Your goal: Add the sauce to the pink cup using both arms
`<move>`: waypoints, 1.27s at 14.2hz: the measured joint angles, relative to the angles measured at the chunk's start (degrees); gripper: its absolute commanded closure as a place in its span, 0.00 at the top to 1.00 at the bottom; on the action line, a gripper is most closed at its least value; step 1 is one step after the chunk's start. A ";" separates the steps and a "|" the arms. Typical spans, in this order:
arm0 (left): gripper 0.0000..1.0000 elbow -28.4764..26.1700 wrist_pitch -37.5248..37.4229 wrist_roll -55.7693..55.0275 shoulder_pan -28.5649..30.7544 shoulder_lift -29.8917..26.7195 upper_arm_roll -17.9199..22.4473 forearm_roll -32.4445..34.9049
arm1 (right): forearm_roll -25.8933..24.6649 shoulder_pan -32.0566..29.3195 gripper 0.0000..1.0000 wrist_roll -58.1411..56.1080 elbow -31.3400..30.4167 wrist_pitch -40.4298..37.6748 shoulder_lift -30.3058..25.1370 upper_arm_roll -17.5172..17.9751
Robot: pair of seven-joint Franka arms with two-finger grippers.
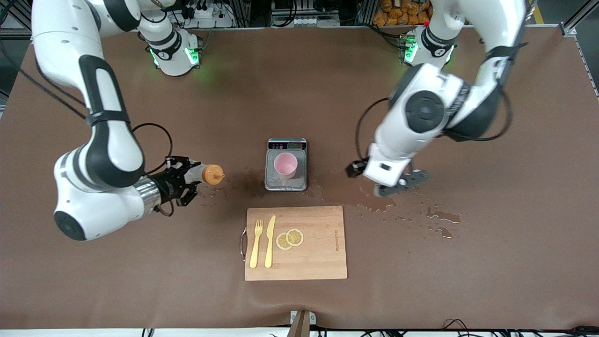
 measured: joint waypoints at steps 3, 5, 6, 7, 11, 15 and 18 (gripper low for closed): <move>1.00 -1.63 -3.67 12.76 7.44 -2.84 -0.08 -0.31 | -4.07 5.28 0.48 5.77 -0.01 -0.05 -0.32 -0.02; 1.00 -1.93 -6.31 19.74 10.72 -4.11 -0.15 -1.11 | -6.44 7.66 0.46 8.05 -0.03 -1.41 -0.31 -0.06; 1.00 -2.09 -7.22 22.32 11.86 -4.82 -0.14 -1.28 | -7.09 8.39 0.43 8.46 -0.03 -2.50 -0.32 -0.09; 1.00 -2.41 -7.78 23.99 12.48 -5.61 -0.15 -1.36 | -7.61 8.94 0.43 8.86 -0.03 -3.27 -0.32 -0.14; 1.00 -5.31 -8.20 25.70 12.66 -8.62 -0.39 -1.37 | -11.22 10.27 0.43 10.22 -0.03 -6.13 -0.32 -0.23; 1.00 -8.09 -8.17 26.80 12.69 -10.79 -0.44 -1.37 | -18.32 12.99 0.44 10.33 -0.03 -9.06 -0.32 -0.23; 1.00 -10.21 -7.91 28.63 13.38 -12.46 -0.44 -1.37 | -21.60 15.06 0.44 10.50 -0.11 -10.22 -0.31 -0.27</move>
